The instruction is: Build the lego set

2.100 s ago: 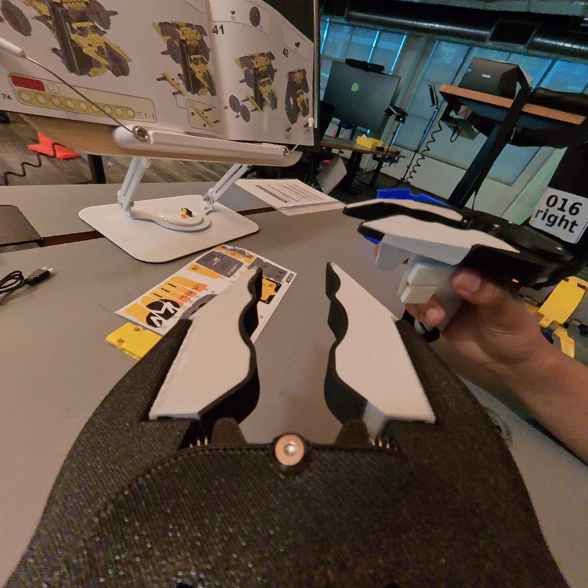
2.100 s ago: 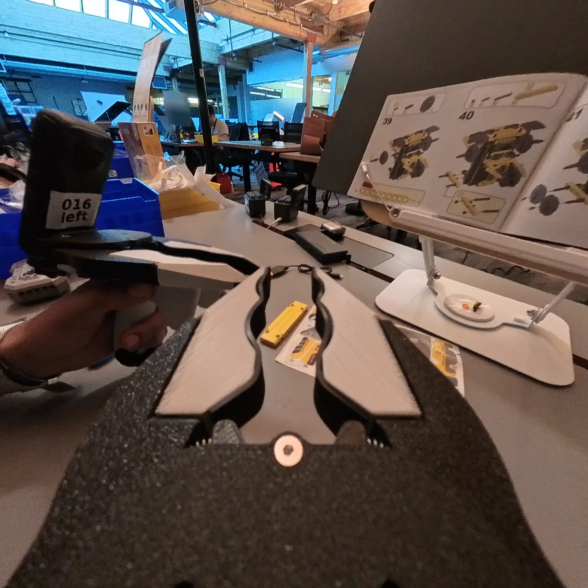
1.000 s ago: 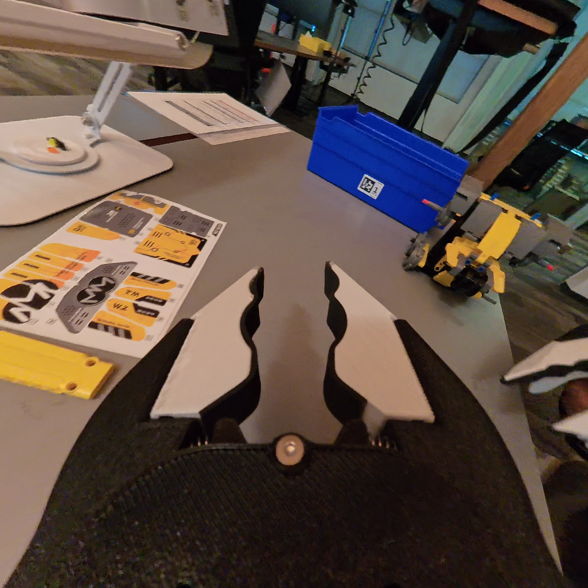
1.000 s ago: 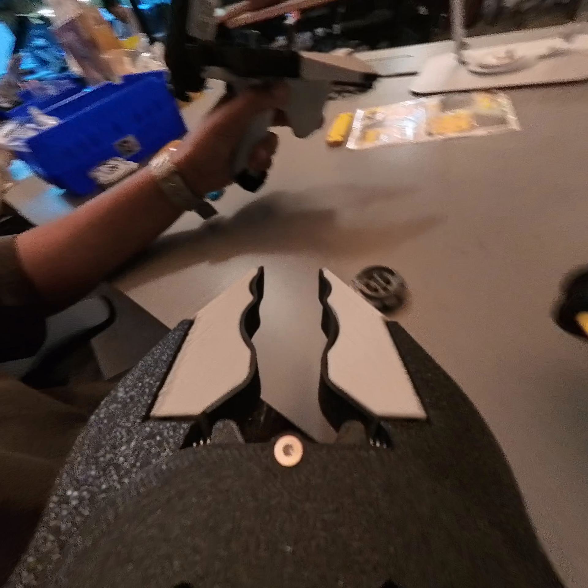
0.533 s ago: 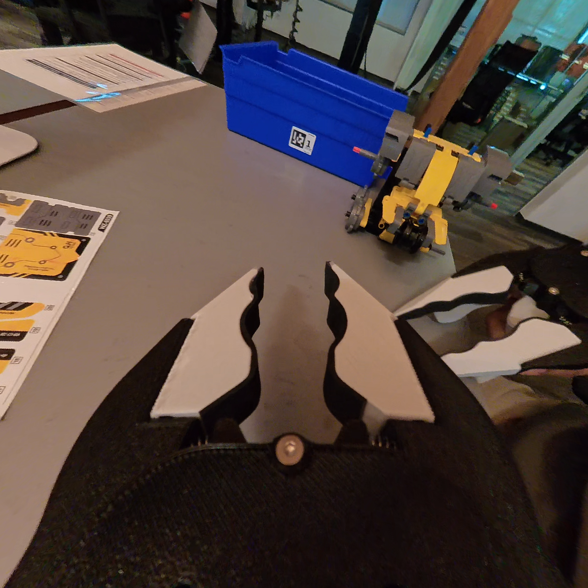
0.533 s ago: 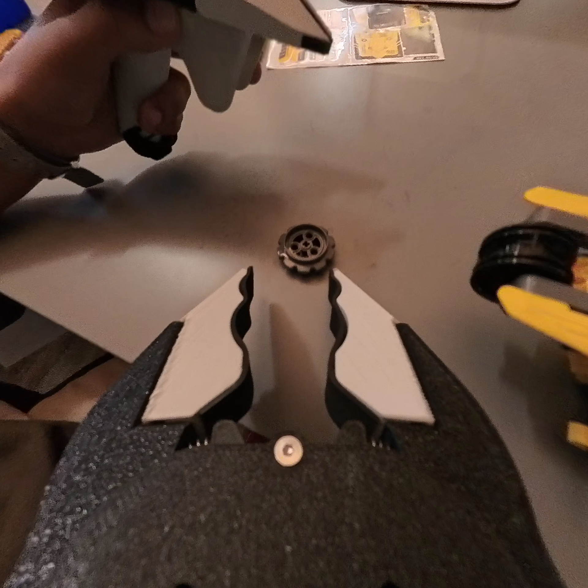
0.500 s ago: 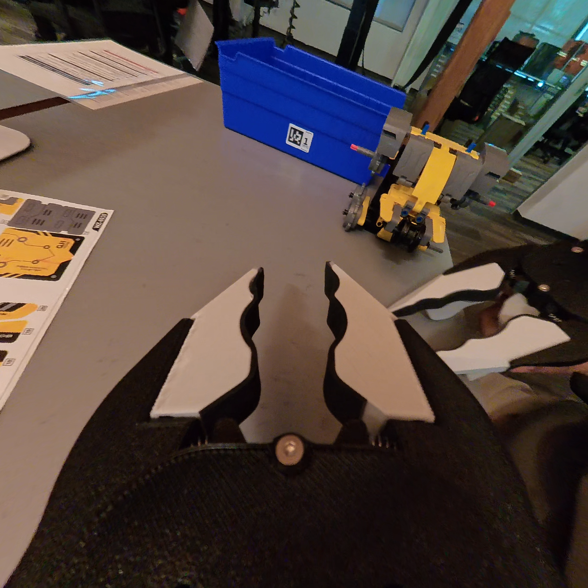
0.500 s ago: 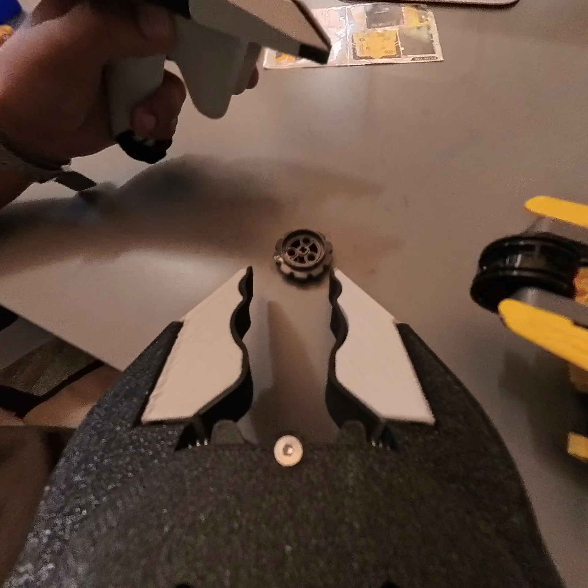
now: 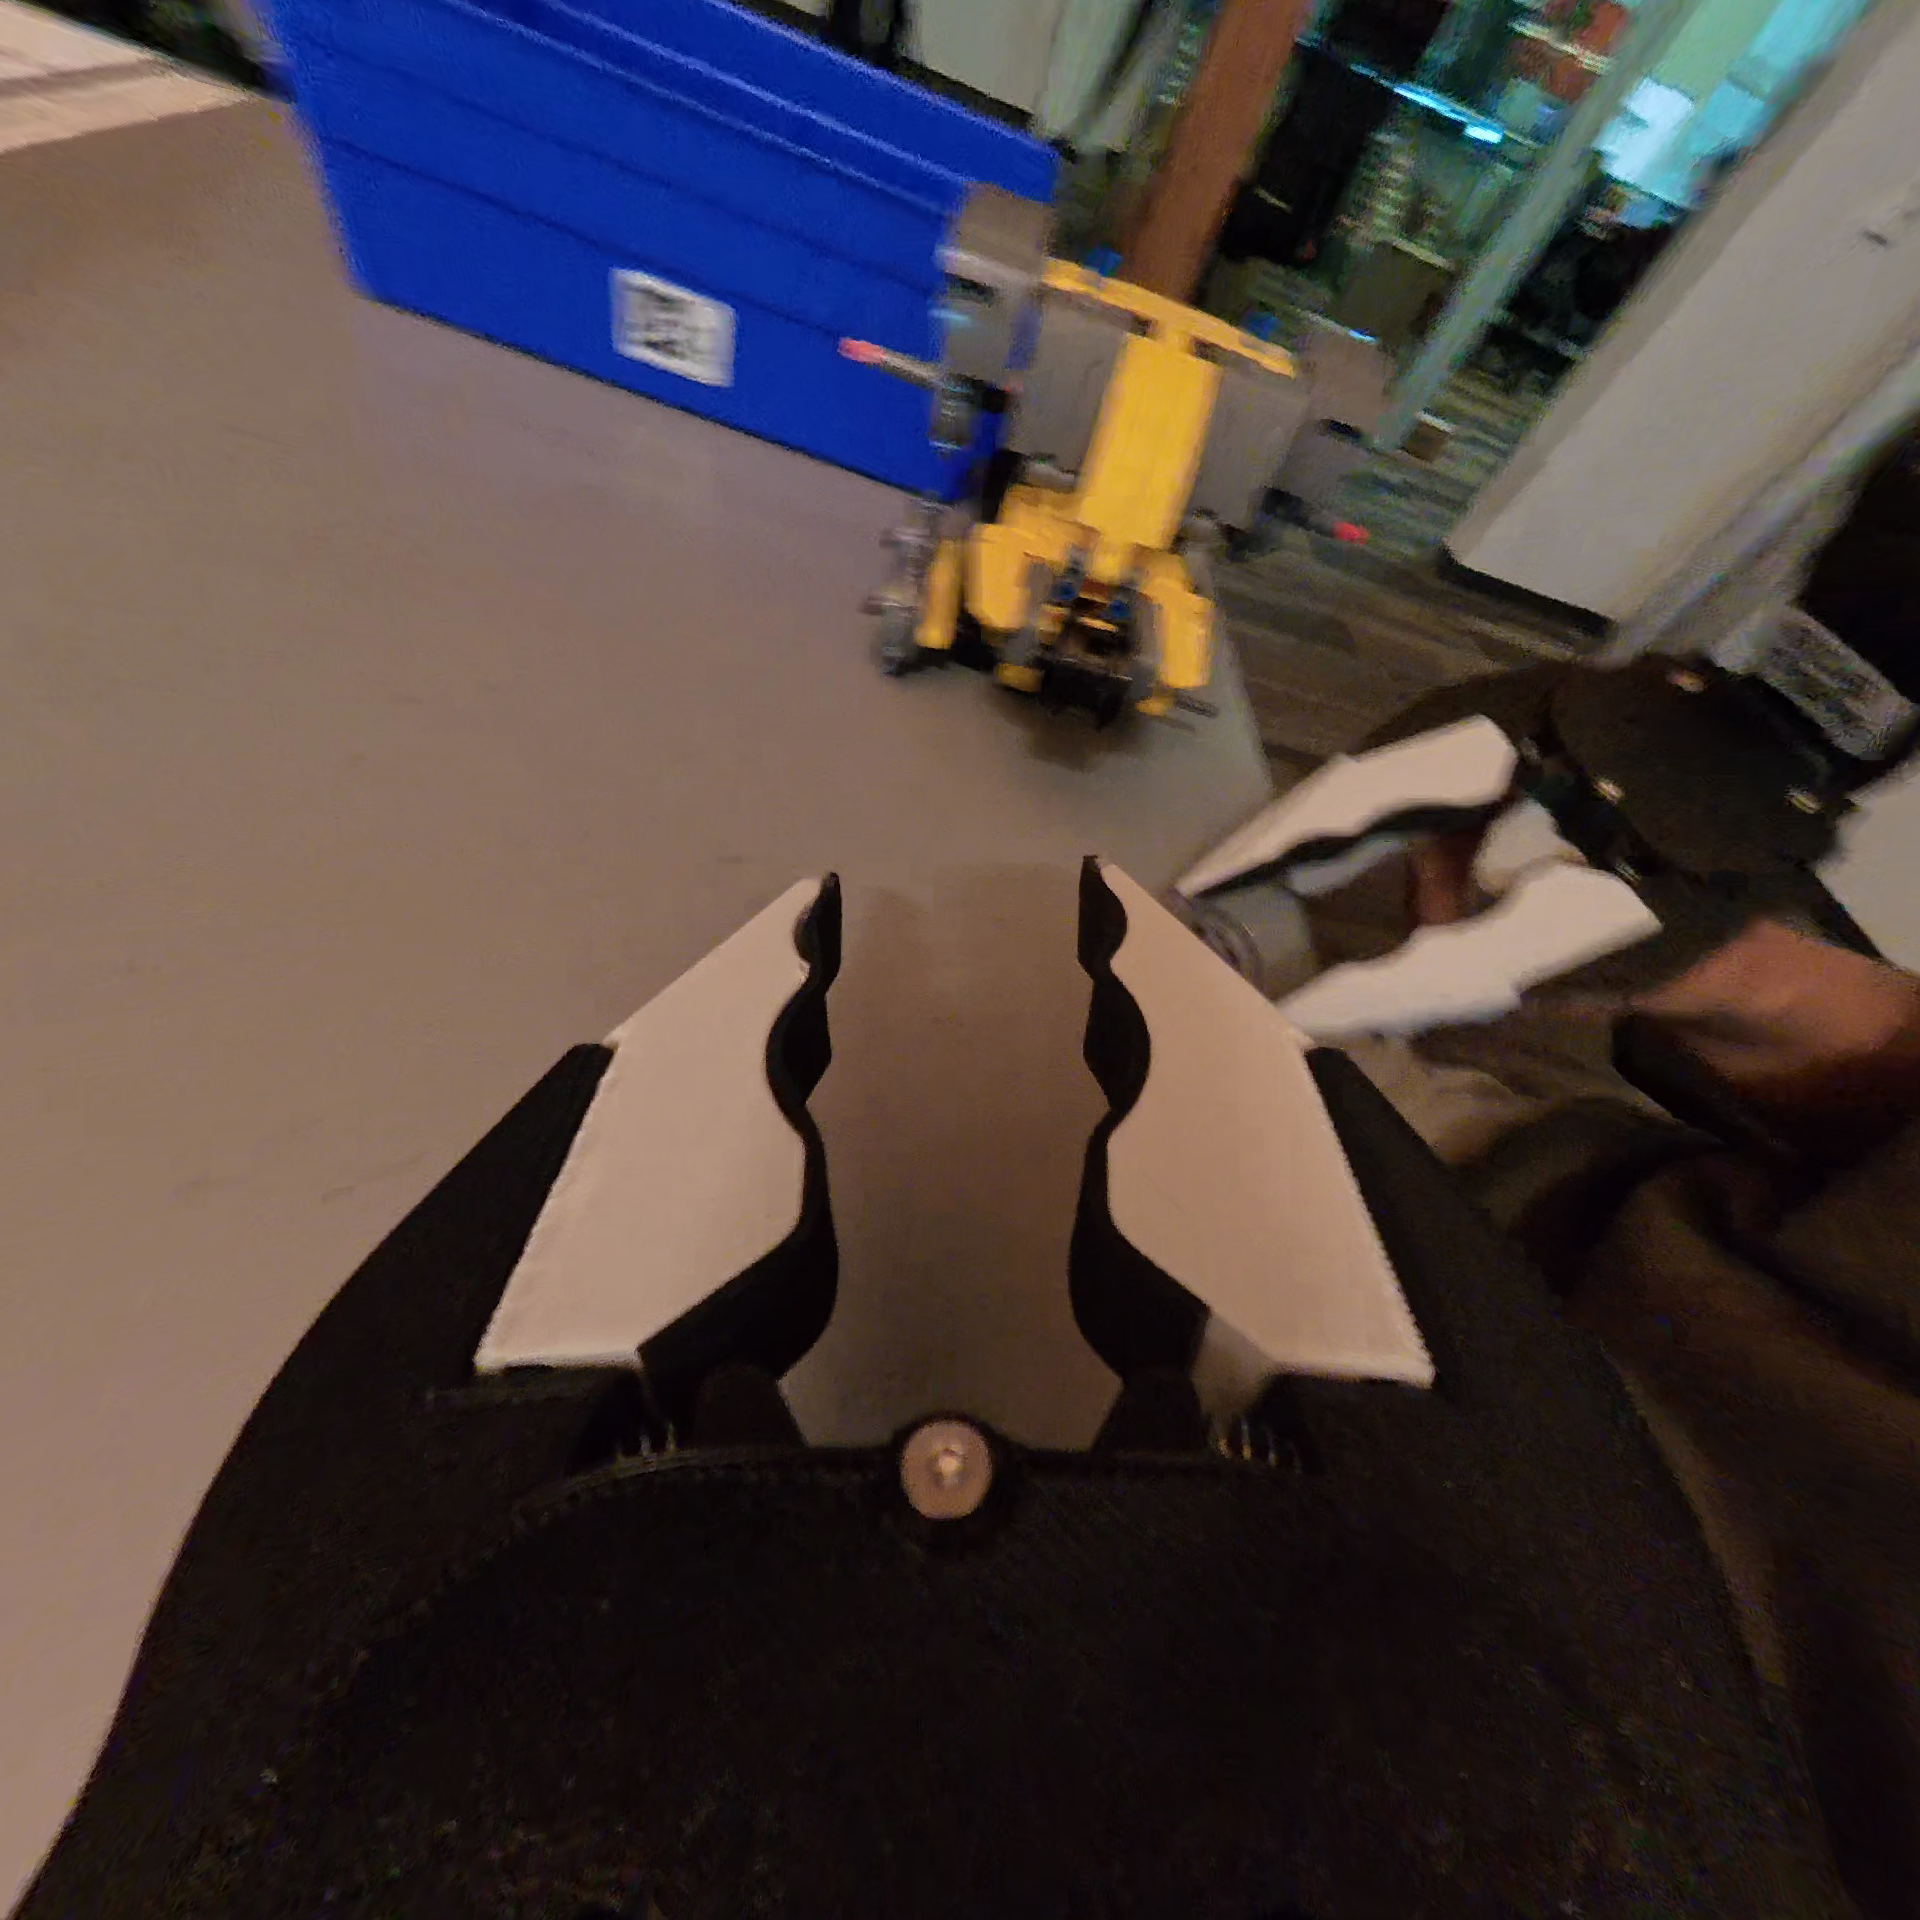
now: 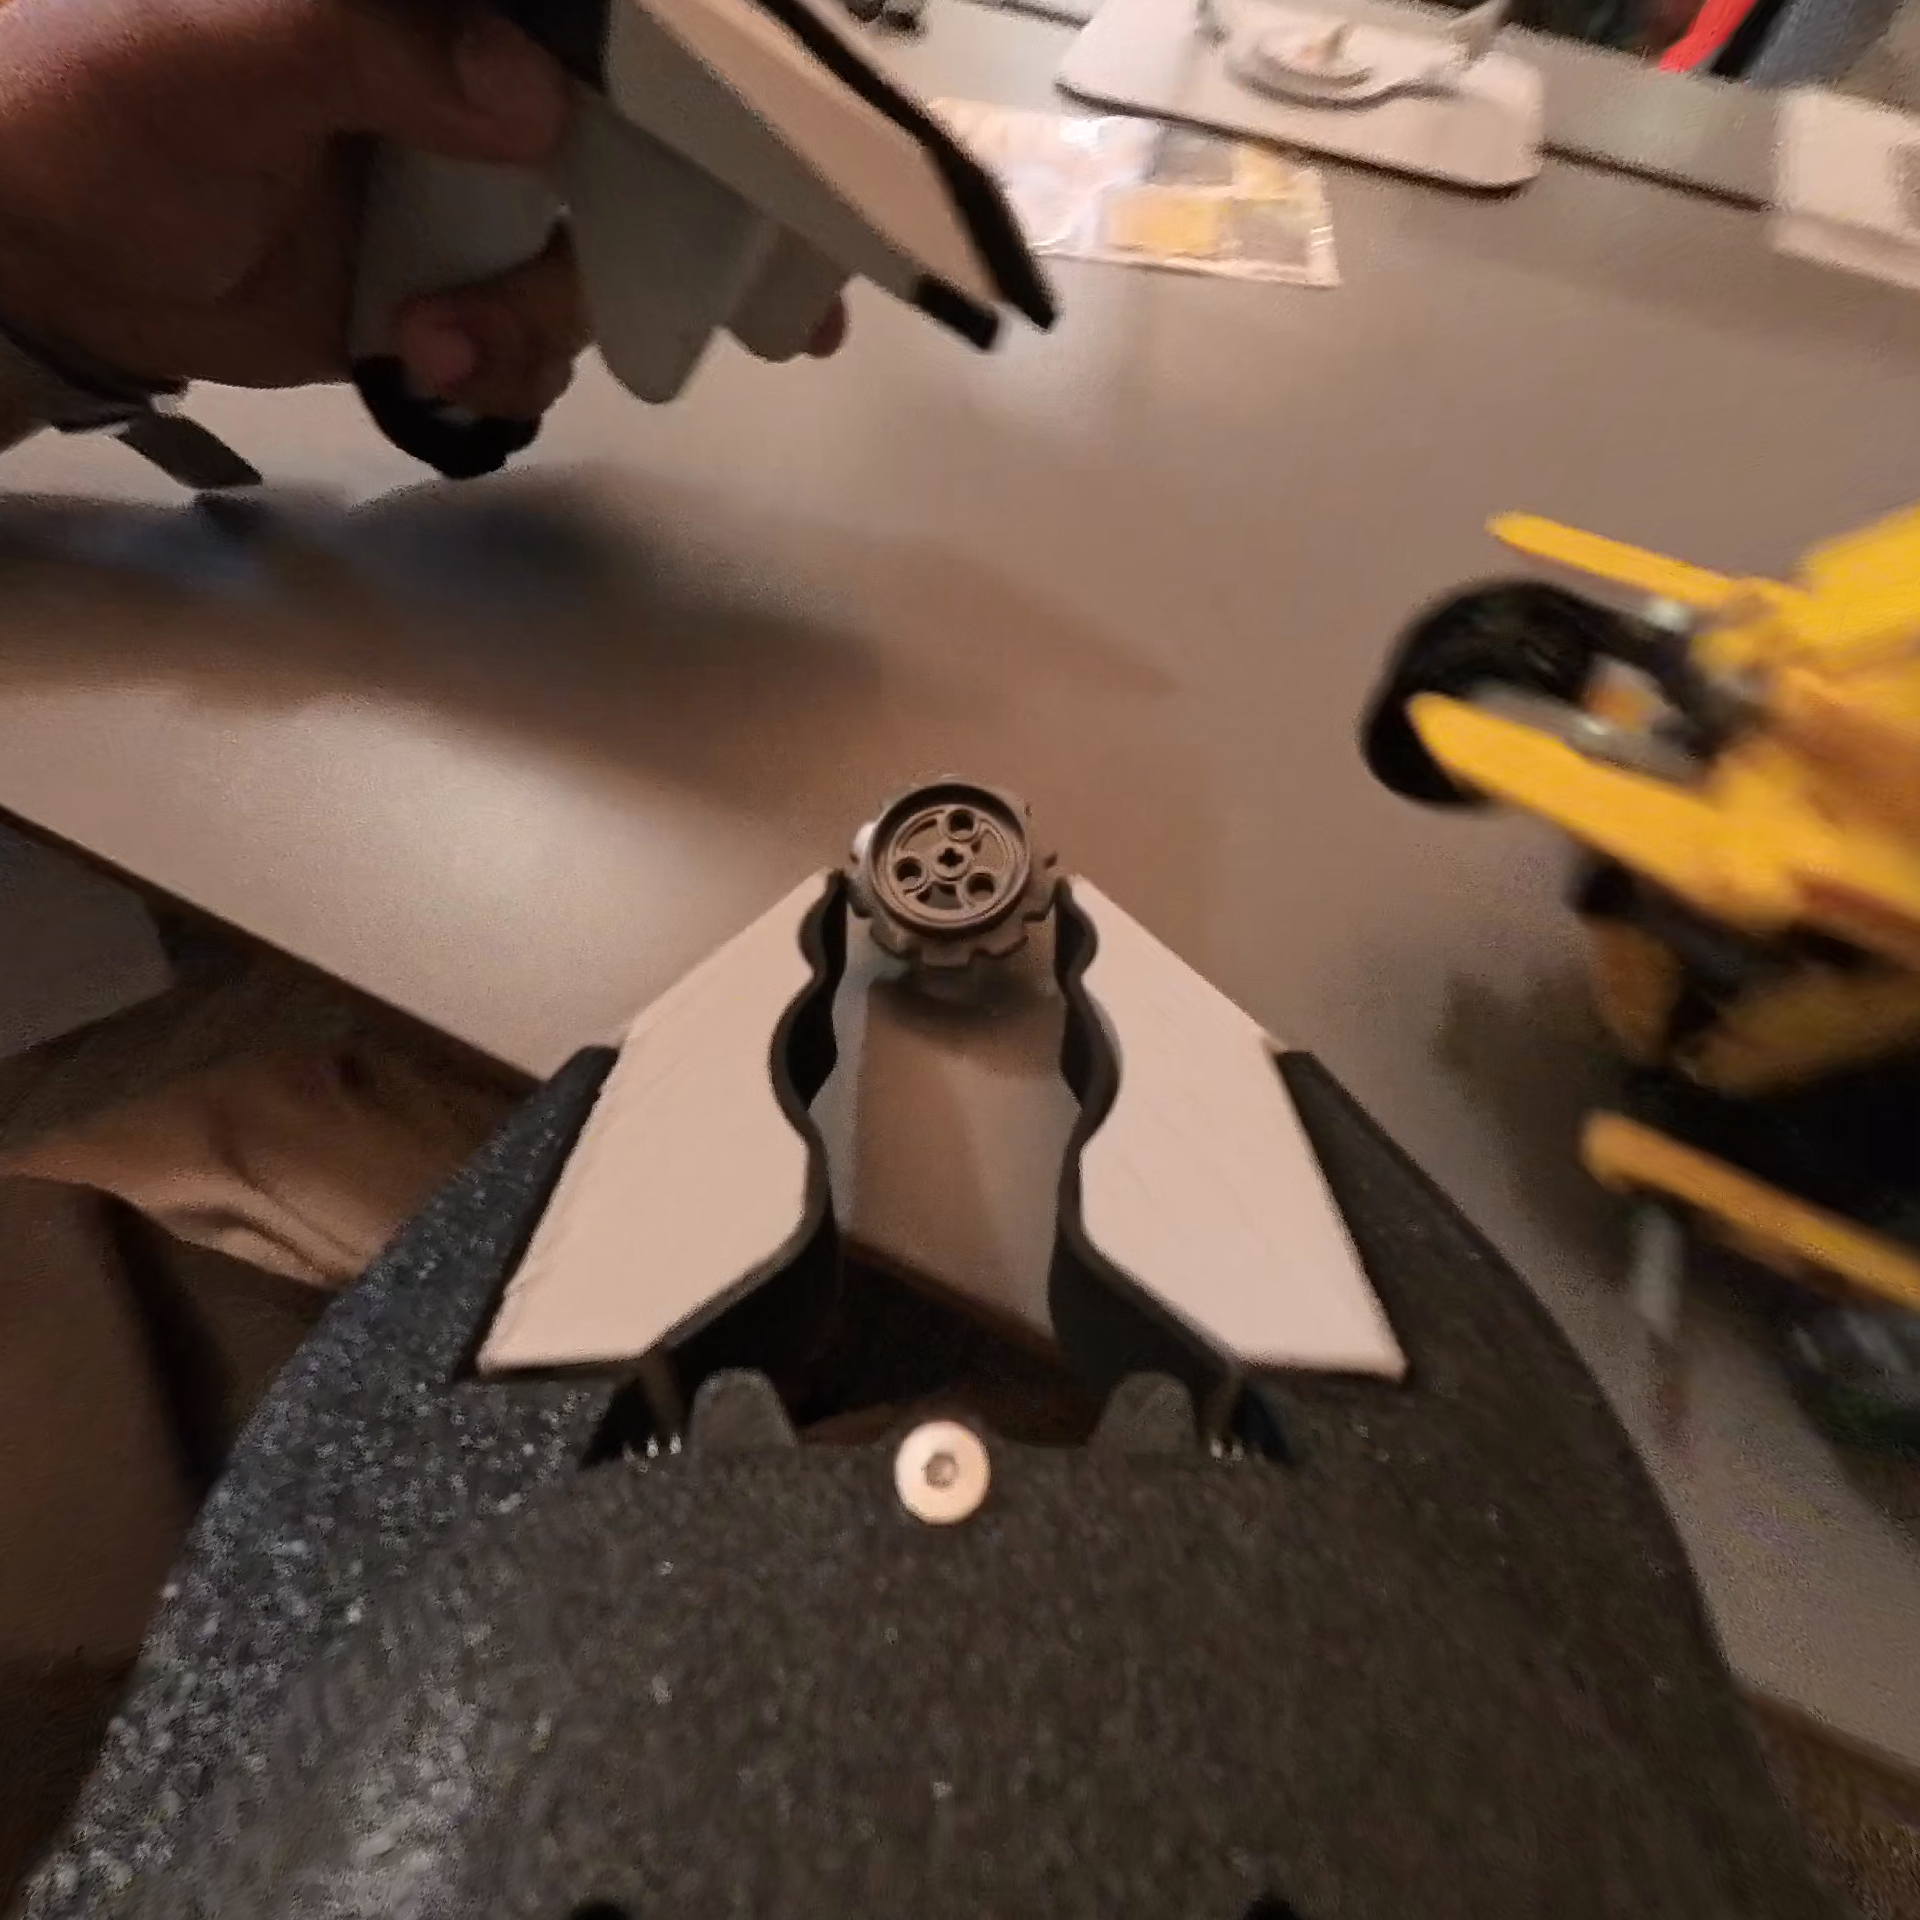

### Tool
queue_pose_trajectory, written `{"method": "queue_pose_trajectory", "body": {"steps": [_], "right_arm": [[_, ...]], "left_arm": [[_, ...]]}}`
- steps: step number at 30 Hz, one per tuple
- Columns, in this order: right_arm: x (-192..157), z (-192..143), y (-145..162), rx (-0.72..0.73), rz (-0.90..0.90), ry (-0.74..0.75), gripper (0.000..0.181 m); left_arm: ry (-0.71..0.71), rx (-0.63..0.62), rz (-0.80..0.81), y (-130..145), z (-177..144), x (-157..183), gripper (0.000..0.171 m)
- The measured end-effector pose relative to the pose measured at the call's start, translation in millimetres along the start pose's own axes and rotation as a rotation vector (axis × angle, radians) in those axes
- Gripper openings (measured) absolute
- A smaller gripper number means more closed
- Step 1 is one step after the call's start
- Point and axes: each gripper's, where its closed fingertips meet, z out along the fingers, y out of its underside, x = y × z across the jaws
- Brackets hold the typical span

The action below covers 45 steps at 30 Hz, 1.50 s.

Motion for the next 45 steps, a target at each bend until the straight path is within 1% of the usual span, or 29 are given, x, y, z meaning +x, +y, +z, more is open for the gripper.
{"method": "queue_pose_trajectory", "body": {"steps": [3, 4, 6, 8, 12, 14, 15, 16, 17, 18, 21, 26, 28, 29, 31, 32, 35, 38, 40, 42, 45], "right_arm": [[20.0, -38.4, 9.4, 0.139, 0.033, 0.081, 0.040], [27.0, -49.2, 11.3, 0.183, 0.045, 0.113, 0.039], [36.4, -65.1, 14.4, 0.235, 0.047, 0.164, 0.039], [40.7, -75.1, 15.1, 0.255, -0.006, 0.213, 0.040], [43.3, -83.5, 16.8, 0.238, -0.113, 0.275, 0.040], [41.8, -84.9, 17.3, 0.234, -0.146, 0.276, 0.040], [41.3, -85.6, 17.5, 0.234, -0.162, 0.278, 0.040], [41.1, -86.2, 17.9, 0.233, -0.179, 0.281, 0.040], [41.4, -86.4, 19.2, 0.227, -0.192, 0.285, 0.040], [41.9, -85.7, 21.4, 0.215, -0.202, 0.286, 0.040], [42.1, -83.9, 25.0, 0.204, -0.216, 0.282, 0.040], [48.1, -79.0, 30.6, 0.170, -0.196, 0.294, 0.040], [53.1, -77.6, 32.7, 0.153, -0.183, 0.307, 0.040], [56.7, -76.8, 34.3, 0.142, -0.175, 0.317, 0.040], [66.6, -75.7, 39.1, 0.117, -0.154, 0.342, 0.040], [71.7, -74.8, 42.0, 0.101, -0.140, 0.352, 0.040], [84.9, -72.6, 47.0, 0.075, -0.096, 0.370, 0.039], [92.2, -70.4, 45.4, 0.080, -0.076, 0.372, 0.039], [95.7, -69.4, 42.4, 0.088, -0.087, 0.380, 0.039], [99.0, -68.4, 40.5, 0.090, -0.109, 0.394, 0.039], [103.1, -66.7, 41.8, 0.076, -0.169, 0.419, 0.039]], "left_arm": [[0.227, -0.074, 0.077, 13.7, 17.1, 56.7, 0.044], [0.268, -0.108, 0.088, 20.6, 25.3, 71.5, 0.044], [0.308, -0.167, 0.061, 31.1, 45.1, 94.4, 0.047], [0.345, -0.177, 0.010, 30.9, 62.5, 114.9, 0.049], [0.364, -0.210, -0.028, 32.4, 89.2, 137.6, 0.048], [0.390, -0.193, -0.073, 27.6, 95.8, 144.5, 0.046], [0.405, -0.176, -0.114, 23.8, 97.7, 146.4, 0.044], [0.416, -0.162, -0.153, 20.8, 99.1, 146.5, 0.038], [0.419, -0.154, -0.181, 19.2, 100.2, 145.1, 0.025], [0.410, -0.151, -0.195, 19.1, 101.4, 142.5, 0.008], [0.410, -0.164, -0.192, 20.9, 102.4, 143.5, 0.006], [0.343, -0.186, -0.158, 23.8, 109.6, 138.2, 0.006], [0.295, -0.184, -0.155, 23.0, 114.1, 132.1, 0.006], [0.255, -0.177, -0.148, 22.0, 116.4, 126.8, 0.008], [0.208, -0.161, -0.112, 18.7, 118.5, 120.7, 0.027], [0.192, -0.159, -0.087, 18.0, 119.3, 118.9, 0.029], [0.151, -0.181, -0.014, 19.8, 124.0, 116.6, 0.030], [0.110, -0.199, 0.054, 20.5, 131.6, 115.5, 0.050], [0.072, -0.203, 0.110, 19.6, 136.4, 113.1, 0.060], [0.020, -0.208, 0.171, 19.0, 140.3, 108.3, 0.063], [-0.039, -0.205, 0.257, 17.3, 142.9, 102.3, 0.060]]}}
